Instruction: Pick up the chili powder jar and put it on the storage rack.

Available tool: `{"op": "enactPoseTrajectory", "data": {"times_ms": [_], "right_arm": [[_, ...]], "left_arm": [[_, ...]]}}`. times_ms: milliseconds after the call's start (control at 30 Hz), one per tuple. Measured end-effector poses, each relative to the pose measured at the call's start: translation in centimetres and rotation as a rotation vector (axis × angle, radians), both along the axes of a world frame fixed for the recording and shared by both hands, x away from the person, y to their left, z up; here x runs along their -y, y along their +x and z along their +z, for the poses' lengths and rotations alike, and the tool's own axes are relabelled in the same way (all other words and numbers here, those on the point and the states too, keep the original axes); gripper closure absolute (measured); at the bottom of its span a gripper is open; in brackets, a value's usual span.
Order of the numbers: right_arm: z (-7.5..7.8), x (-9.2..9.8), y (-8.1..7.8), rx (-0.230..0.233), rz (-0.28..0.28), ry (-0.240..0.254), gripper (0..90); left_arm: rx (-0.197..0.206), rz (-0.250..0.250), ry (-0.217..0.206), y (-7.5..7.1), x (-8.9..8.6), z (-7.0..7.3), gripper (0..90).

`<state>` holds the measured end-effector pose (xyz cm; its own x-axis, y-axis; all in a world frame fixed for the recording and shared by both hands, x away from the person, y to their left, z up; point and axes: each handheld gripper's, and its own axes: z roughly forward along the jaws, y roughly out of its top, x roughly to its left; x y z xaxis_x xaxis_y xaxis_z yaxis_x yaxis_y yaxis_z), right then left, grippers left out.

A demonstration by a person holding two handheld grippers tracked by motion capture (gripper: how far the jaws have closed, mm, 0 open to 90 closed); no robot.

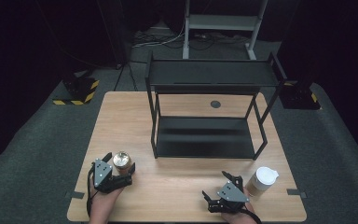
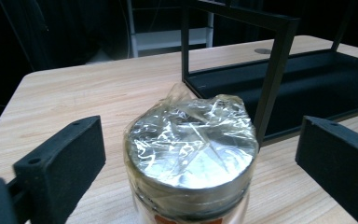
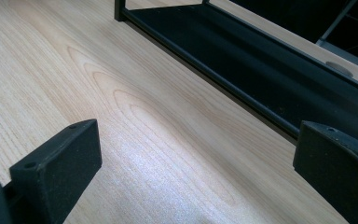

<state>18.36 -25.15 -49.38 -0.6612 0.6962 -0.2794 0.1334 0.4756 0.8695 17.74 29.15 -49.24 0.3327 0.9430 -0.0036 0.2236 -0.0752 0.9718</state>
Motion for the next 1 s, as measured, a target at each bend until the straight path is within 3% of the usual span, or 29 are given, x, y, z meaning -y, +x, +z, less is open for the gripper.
{"op": "enactPoseTrajectory", "data": {"times_ms": [167,267,667,1000], "right_arm": [[0.0,0.0,0.0,-0.001,0.000,0.000,0.0],[0.0,0.0,0.0,0.000,0.000,0.000,0.0],[0.0,0.0,0.0,-0.002,-0.001,-0.001,0.0],[0.1,0.0,0.1,-0.006,-0.001,-0.001,0.0]], "left_arm": [[-0.005,0.001,-0.010,0.2,-0.3,-0.3,11.1],[-0.005,-0.001,-0.037,0.2,-0.7,-0.6,15.3],[0.003,-0.013,-0.031,0.2,-0.8,-1.0,32.4],[-0.001,-0.017,-0.032,0.2,-0.9,-0.9,33.4]]}}
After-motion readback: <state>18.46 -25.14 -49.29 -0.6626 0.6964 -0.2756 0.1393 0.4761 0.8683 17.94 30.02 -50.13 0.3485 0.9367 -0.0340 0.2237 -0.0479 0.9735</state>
